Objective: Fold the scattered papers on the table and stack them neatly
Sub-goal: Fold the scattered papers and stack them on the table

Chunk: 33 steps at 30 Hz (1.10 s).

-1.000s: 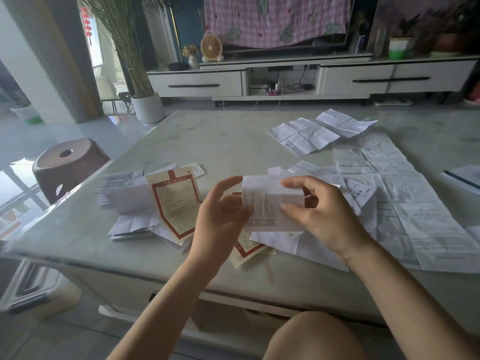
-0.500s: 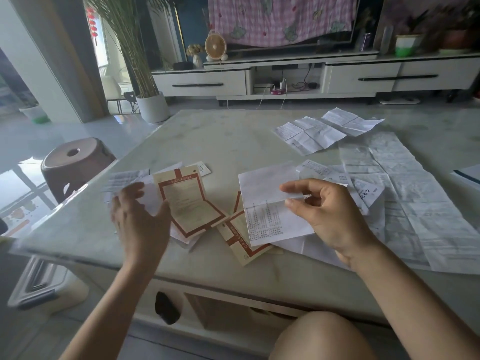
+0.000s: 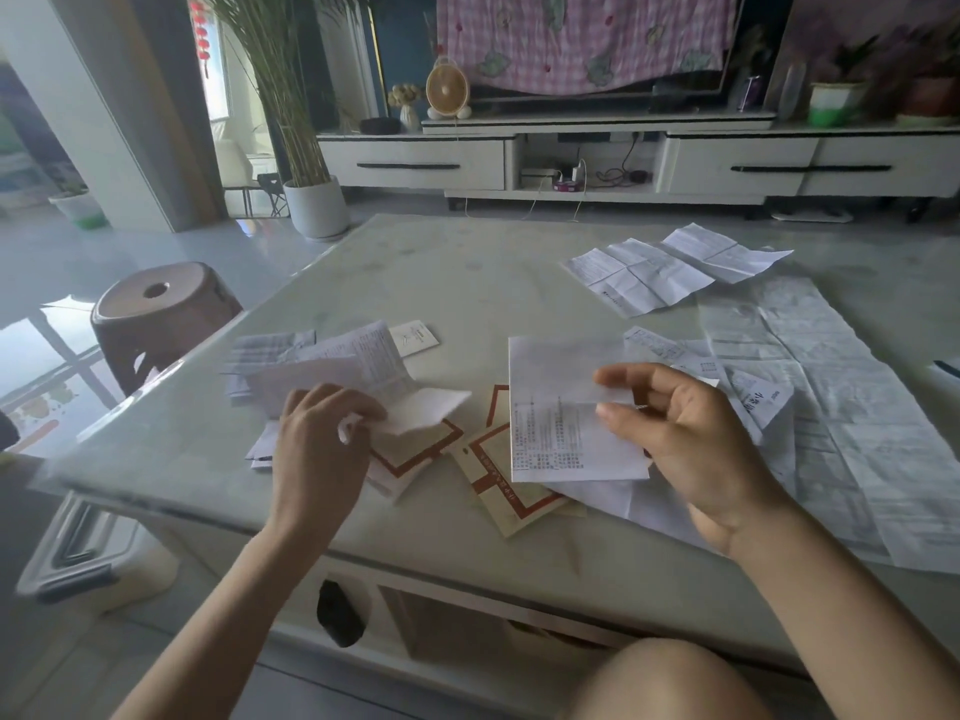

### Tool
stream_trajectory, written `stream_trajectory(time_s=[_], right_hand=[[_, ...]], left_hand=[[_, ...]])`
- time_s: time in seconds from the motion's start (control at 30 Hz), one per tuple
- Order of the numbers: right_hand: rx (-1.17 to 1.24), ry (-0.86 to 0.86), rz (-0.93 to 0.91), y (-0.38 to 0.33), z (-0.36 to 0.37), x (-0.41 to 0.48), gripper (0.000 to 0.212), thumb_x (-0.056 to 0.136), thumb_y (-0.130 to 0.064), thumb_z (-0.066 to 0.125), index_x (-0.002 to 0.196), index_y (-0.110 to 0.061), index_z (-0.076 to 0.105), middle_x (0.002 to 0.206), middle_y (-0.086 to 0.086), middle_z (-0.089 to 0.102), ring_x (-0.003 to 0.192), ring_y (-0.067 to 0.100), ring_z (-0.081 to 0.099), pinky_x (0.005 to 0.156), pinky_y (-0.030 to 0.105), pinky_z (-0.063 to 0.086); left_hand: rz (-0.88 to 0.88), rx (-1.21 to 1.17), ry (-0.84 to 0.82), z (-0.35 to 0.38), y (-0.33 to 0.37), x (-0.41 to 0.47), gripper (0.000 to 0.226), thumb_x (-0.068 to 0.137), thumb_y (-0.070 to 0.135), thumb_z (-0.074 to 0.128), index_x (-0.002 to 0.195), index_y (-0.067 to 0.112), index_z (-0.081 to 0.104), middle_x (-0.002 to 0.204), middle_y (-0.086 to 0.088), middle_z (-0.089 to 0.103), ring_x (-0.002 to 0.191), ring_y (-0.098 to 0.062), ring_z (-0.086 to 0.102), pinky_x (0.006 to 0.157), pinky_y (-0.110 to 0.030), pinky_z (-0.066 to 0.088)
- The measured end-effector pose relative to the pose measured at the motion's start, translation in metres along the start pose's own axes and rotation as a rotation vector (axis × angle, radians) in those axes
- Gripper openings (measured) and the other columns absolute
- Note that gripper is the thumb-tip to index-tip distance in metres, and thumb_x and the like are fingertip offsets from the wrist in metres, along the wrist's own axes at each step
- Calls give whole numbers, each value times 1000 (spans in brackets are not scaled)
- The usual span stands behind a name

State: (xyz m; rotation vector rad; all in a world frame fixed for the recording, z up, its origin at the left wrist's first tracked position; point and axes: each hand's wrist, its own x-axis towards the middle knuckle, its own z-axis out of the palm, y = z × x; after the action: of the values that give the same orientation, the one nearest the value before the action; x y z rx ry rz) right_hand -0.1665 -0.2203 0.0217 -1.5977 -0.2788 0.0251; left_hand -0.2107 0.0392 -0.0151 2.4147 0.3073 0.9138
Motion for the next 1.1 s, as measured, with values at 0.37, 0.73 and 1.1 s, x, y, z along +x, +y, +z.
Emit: stream_trajectory(time_s=[0.37, 0.73, 1.1], right_hand=[[-157, -340, 72, -6, 95, 33, 23, 90, 0, 53, 96, -20, 61, 108, -2, 60, 100, 9, 56, 76, 11, 46], [-620, -402, -98, 4, 128, 30, 27, 89, -13, 59, 115, -16, 62, 113, -4, 63, 104, 10, 57, 77, 11, 41], [-433, -476, 41, -27, 123, 47, 9, 91, -10, 52, 83, -12, 56, 82, 3, 57, 77, 15, 53, 68, 27, 41]], left_hand=[[271, -6, -302, -20, -37, -11, 60, 49, -14, 35, 80, 18, 75, 90, 29, 59, 89, -1, 54, 84, -6, 38], [56, -237, 11, -24, -33, -18, 17, 76, 16, 49, 68, 13, 65, 74, 19, 59, 72, 0, 58, 54, -4, 39], [-76, -383, 264, -37, -17, -16, 21, 83, 24, 62, 83, 41, 51, 88, 18, 61, 74, -4, 57, 61, -7, 41]])
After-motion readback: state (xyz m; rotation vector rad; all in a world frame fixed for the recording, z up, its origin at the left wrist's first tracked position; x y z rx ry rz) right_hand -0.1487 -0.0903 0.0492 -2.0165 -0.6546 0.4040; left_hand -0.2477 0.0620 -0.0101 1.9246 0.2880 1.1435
